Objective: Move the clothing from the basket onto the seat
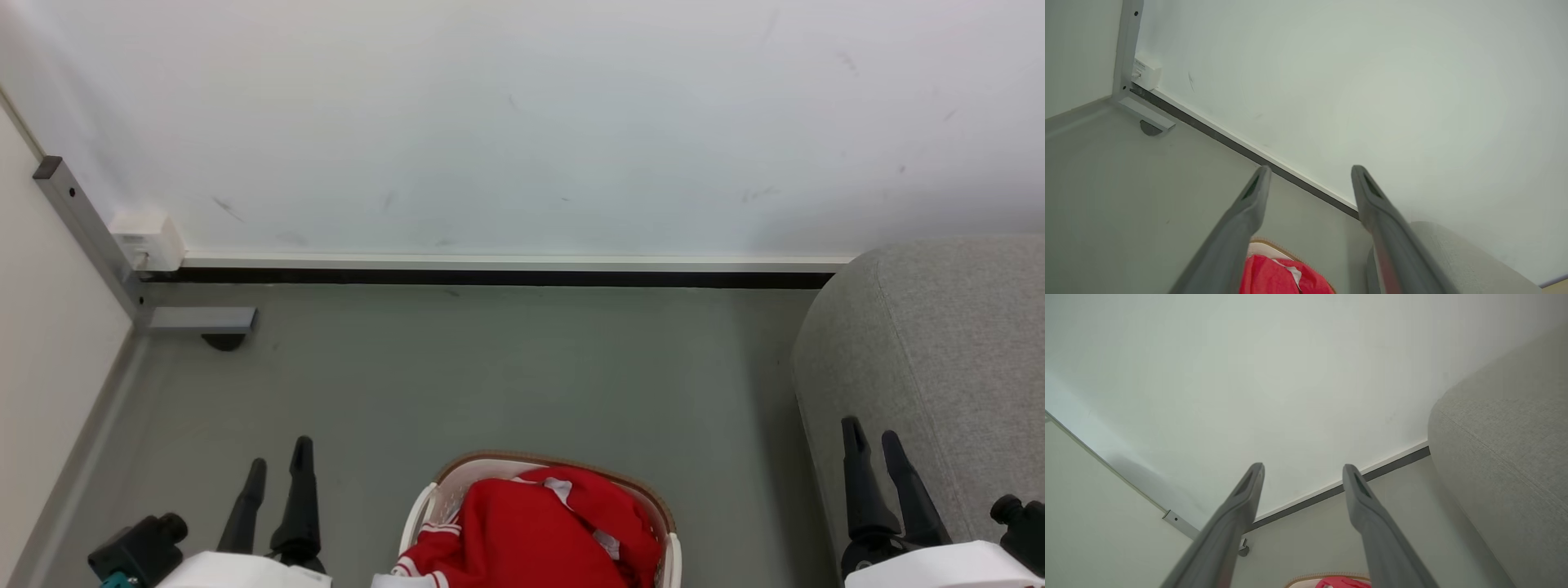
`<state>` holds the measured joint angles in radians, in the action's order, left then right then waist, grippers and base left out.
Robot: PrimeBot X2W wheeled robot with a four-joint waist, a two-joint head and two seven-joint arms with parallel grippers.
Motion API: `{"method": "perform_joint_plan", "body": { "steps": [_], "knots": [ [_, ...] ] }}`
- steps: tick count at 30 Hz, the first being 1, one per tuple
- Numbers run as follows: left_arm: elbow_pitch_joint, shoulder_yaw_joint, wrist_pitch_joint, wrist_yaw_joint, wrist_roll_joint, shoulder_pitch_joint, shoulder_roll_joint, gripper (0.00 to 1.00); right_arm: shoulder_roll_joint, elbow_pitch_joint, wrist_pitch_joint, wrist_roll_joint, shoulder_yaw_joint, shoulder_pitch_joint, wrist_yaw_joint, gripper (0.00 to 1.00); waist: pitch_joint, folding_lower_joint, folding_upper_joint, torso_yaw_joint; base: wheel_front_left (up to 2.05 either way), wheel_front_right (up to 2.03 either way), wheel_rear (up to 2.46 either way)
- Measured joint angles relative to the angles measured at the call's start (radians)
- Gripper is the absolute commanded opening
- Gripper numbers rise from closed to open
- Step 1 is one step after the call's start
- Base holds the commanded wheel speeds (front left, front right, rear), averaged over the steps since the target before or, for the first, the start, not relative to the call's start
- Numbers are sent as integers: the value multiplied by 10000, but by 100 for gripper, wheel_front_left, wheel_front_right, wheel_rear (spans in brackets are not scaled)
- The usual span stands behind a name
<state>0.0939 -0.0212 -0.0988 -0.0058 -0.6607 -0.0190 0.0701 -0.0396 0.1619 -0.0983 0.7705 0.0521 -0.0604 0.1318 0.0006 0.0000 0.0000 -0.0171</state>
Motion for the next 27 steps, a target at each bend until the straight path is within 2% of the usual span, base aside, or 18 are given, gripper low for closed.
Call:
{"method": "perform_joint_plan", "body": {
  "steps": [14, 27],
  "knots": [
    [-244, -437, -410, 562, 1546, 60, 255, 100, -13, -151, -407, -1563, 165, 9, 0, 100, 9, 0, 0, -68, 0, 0, 0],
    [-399, -757, -704, 863, 2757, 197, 384, 100, -25, 61, -706, -2744, 330, 13, 0, 100, -10, 0, 0, -115, 0, 0, 0]
  ]
}}
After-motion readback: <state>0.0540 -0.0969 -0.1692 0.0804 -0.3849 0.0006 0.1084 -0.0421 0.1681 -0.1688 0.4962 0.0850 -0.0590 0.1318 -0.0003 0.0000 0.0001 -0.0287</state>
